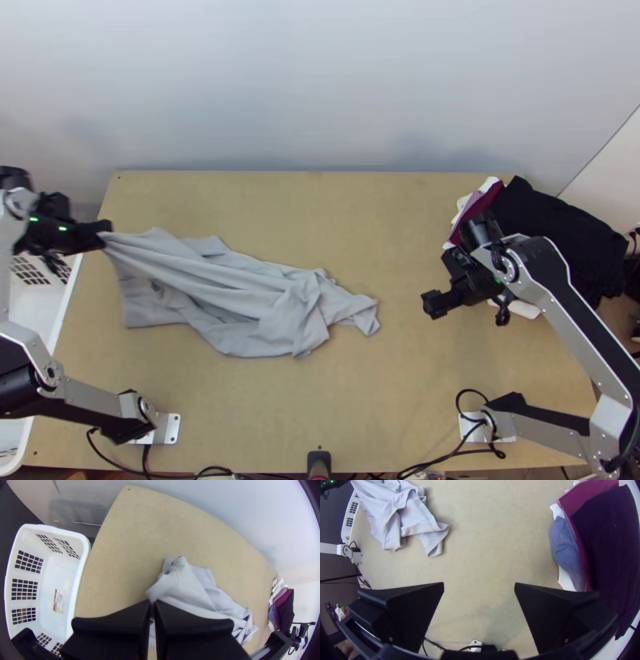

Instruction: Fold the t-shirt

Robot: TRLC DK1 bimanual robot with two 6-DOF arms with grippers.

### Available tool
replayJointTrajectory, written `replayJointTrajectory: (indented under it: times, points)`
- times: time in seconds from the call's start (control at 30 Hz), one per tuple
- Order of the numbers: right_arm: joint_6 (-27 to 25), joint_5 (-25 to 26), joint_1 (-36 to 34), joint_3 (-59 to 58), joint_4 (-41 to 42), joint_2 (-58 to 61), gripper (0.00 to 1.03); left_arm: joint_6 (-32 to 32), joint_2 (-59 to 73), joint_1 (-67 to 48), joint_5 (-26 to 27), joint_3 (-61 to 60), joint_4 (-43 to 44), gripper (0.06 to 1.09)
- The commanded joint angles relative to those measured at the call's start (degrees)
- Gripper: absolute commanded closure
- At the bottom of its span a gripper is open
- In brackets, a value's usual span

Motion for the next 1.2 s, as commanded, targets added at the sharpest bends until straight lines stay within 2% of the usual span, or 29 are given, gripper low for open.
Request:
replayJointTrajectory:
  times: [0.0, 0.17, 0.27, 0.37, 0.47, 0.7, 0.93, 1.03, 1.17]
  points:
    - [0.3, 0.0, 0.6, 2.5, 0.1, 1.8, 0.04, 1.0, -1.2, 8.0, 4.6, 12.5, -8.4, 1.05]
    - [0.7, 0.0, -1.1, 2.6, 0.1, -0.1, 0.04, -2.2, -1.4, 9.1, 6.4, 27.5, -12.7, 1.05]
    - [0.9, -0.1, -3.4, 1.8, 0.2, -1.5, 0.04, -3.1, -6.8, 2.1, 6.4, 28.9, -12.8, 1.05]
    - [1.0, -0.1, -6.4, 0.2, 0.2, -3.7, 0.04, -4.4, -10.6, -9.2, 6.2, 29.3, -12.7, 1.05]
    - [1.3, 0.0, -10.4, -2.6, 0.2, -6.9, 0.04, -9.4, -12.0, -24.6, 4.1, 30.7, -12.7, 1.05]
    - [1.0, 0.0, -21.1, -10.9, 0.2, -17.7, 0.04, -18.0, -8.7, -66.0, -7.7, 30.2, -11.8, 1.05]
    - [0.2, 0.1, -24.9, -14.5, -3.7, -26.7, 0.04, -21.3, -3.0, -86.5, -8.8, 27.5, -11.2, 1.05]
    - [-0.4, 0.1, -26.8, -17.0, -4.1, -29.2, 0.04, -22.4, -0.6, -95.0, -9.5, 24.6, -8.1, 1.05]
    - [0.2, 0.1, -28.5, -19.3, -4.0, -32.1, 0.04, -23.0, 6.8, -100.9, -10.0, 24.6, -1.9, 1.05]
